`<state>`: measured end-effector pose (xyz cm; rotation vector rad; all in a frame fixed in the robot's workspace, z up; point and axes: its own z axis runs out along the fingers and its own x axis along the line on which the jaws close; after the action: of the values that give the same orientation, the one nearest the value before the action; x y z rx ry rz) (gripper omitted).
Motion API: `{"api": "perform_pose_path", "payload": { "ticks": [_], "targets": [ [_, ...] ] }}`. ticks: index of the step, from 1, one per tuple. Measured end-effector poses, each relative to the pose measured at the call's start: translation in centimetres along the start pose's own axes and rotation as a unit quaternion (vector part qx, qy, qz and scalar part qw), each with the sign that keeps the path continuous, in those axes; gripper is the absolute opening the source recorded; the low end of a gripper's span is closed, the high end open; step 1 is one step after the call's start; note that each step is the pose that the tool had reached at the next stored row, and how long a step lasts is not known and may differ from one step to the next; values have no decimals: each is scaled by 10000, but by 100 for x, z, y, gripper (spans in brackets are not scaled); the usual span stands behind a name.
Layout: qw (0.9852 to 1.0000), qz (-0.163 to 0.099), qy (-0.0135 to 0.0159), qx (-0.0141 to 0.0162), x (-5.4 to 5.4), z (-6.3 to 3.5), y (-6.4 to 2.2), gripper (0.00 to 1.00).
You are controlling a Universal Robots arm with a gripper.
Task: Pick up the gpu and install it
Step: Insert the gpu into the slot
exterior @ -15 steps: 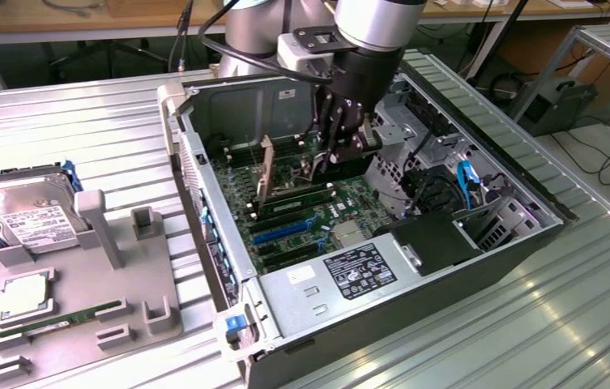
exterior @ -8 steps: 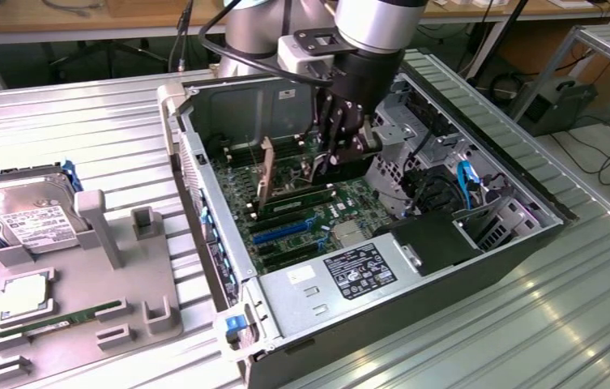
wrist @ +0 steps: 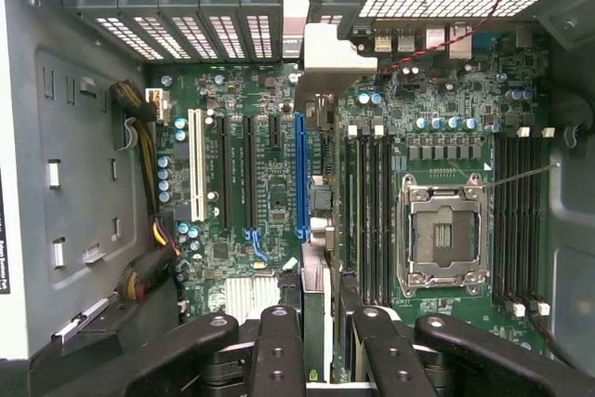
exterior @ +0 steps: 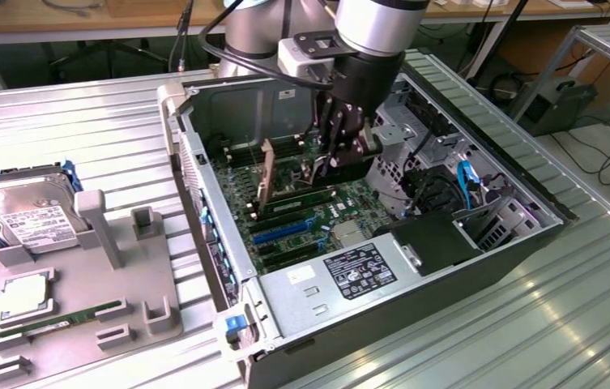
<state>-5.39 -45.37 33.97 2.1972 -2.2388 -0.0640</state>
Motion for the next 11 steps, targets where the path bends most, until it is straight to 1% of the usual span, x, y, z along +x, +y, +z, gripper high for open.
{"api": "perform_pose_path", "payload": {
  "ticks": [11],
  "targets": [
    [10000,-1,0,0,26,29,3,26]
  ]
}}
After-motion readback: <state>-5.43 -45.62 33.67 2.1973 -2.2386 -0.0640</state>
